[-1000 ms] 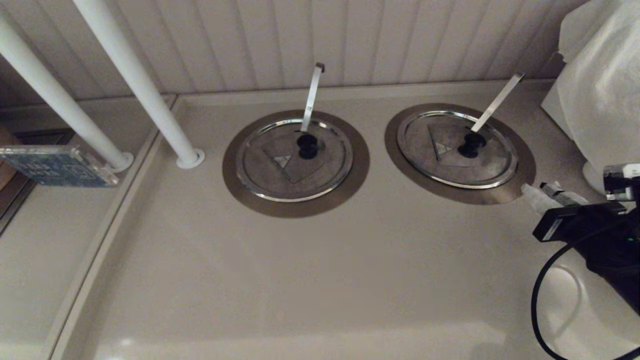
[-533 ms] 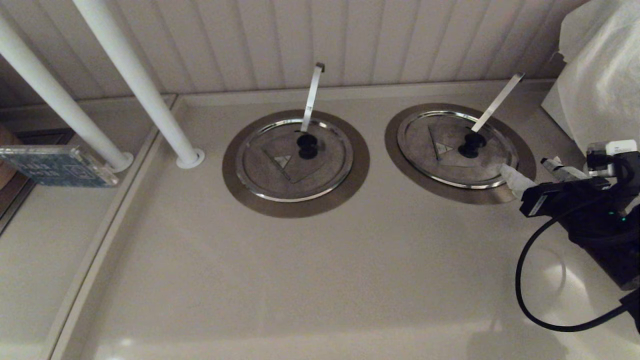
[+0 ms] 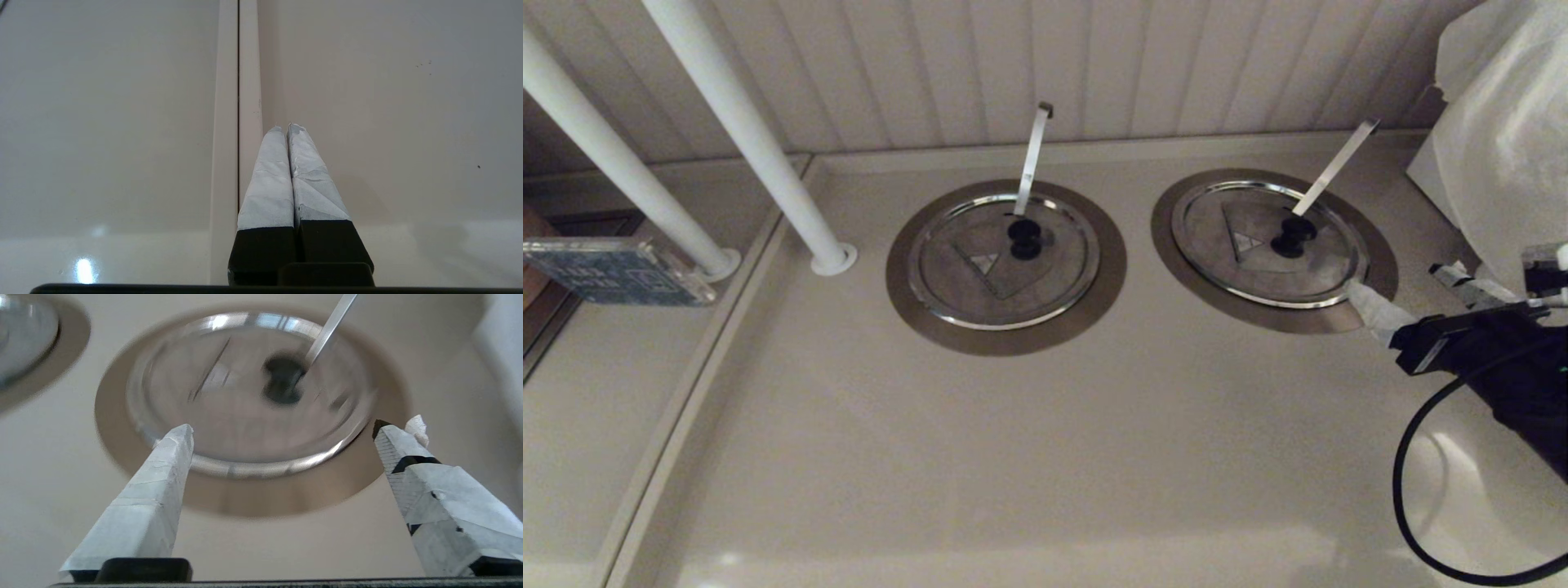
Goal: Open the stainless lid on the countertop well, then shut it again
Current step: Open the lid
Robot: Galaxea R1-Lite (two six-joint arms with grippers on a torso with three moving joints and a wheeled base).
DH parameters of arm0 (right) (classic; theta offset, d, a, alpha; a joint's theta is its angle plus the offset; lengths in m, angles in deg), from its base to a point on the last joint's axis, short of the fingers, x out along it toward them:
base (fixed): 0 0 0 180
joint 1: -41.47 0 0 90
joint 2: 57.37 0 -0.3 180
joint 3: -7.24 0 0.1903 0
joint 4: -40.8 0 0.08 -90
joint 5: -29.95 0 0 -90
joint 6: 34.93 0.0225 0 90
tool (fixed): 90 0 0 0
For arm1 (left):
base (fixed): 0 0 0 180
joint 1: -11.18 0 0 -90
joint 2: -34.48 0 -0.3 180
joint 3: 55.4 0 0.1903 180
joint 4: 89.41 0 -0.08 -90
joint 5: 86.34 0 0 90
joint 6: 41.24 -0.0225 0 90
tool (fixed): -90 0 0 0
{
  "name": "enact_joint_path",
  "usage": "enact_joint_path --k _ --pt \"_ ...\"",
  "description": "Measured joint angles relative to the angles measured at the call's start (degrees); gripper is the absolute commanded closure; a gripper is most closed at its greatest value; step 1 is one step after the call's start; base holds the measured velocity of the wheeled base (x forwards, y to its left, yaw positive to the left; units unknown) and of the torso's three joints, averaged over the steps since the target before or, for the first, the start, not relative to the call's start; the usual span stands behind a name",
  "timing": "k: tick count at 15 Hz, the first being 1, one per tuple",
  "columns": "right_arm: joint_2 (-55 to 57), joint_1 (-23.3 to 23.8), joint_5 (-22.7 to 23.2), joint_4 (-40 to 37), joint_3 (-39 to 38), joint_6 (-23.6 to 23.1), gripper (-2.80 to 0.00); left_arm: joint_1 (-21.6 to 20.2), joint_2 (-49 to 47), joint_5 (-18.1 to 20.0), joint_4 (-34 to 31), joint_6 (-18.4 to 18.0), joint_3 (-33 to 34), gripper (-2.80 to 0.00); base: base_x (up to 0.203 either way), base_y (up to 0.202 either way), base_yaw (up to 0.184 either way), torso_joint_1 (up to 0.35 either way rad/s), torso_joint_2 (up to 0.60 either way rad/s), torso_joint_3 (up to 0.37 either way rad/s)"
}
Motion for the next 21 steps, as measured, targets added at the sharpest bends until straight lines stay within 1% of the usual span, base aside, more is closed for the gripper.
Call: enact_joint_path --k 2,5,6,8,10,11,12,13,15,16,18,20,21 --pt "-2.61 0.78 0.00 -3.75 1.84 -0.17 -2.80 0.00 0.00 0.00 0.02 -0.03 0.00 0.00 0.000 0.000 0.000 0.000 0.00 0.000" --pt "-9.65 3.10 0.83 -14.13 2.77 -0.28 -2.80 0.00 0.00 0.00 -0.01 0.01 0.00 0.00 0.000 0.000 0.000 0.000 0.00 0.000" --pt "-12.46 4.23 1.02 -17.84 1.34 -0.42 -2.80 0.00 0.00 0.00 0.00 -0.02 0.00 0.00 0.000 0.000 0.000 0.000 0.00 0.000" --pt "-18.10 5.47 1.71 -21.30 -3.21 -1.22 -2.80 0.00 0.00 0.00 0.00 -0.01 0.00 0.00 0.000 0.000 0.000 0.000 0.00 0.000" --pt "-23.69 5.75 4.71 -22.35 -7.82 -1.41 -2.80 0.00 0.00 0.00 0.02 -0.02 0.00 0.00 0.000 0.000 0.000 0.000 0.00 0.000" --pt "-25.92 5.75 6.48 -24.24 -8.88 -1.52 -2.80 0.00 0.00 0.00 -0.02 0.01 0.00 0.00 0.000 0.000 0.000 0.000 0.00 0.000" --pt "-27.65 5.64 7.25 -27.61 -8.58 -1.45 -2.80 0.00 0.00 0.00 0.00 -0.04 0.00 0.00 0.000 0.000 0.000 0.000 0.00 0.000" --pt "-28.95 5.57 7.47 -31.72 -7.49 -0.76 -2.80 0.00 0.00 0.02 0.00 -0.02 0.00 0.00 0.000 0.000 0.000 0.000 0.00 0.000" --pt "-31.24 5.34 8.11 -39.14 -5.42 2.80 -2.80 0.00 0.00 0.00 0.00 -0.04 0.00 0.00 0.000 0.000 0.000 0.000 0.00 0.000" --pt "-32.06 5.28 8.30 -40.51 -4.28 4.44 -2.80 0.00 0.00 0.02 0.00 -0.04 0.00 0.00 0.000 0.000 0.000 0.000 0.00 0.000" --pt "-33.02 5.27 9.36 -40.62 -2.46 8.52 -2.80 0.00 0.00 0.00 0.00 -0.02 0.00 0.00 0.000 0.000 0.000 0.000 0.00 0.000" --pt "-34.45 5.27 8.76 -42.26 -1.47 9.07 -2.80 0.00 0.00 0.00 0.00 -0.02 0.00 0.00 0.000 0.000 0.000 0.000 0.00 0.000" --pt "-35.47 5.25 8.67 -44.95 -0.53 8.30 -2.80 0.00 0.00 0.00 0.00 -0.01 0.00 0.00 0.000 0.000 0.000 0.000 0.00 0.000"
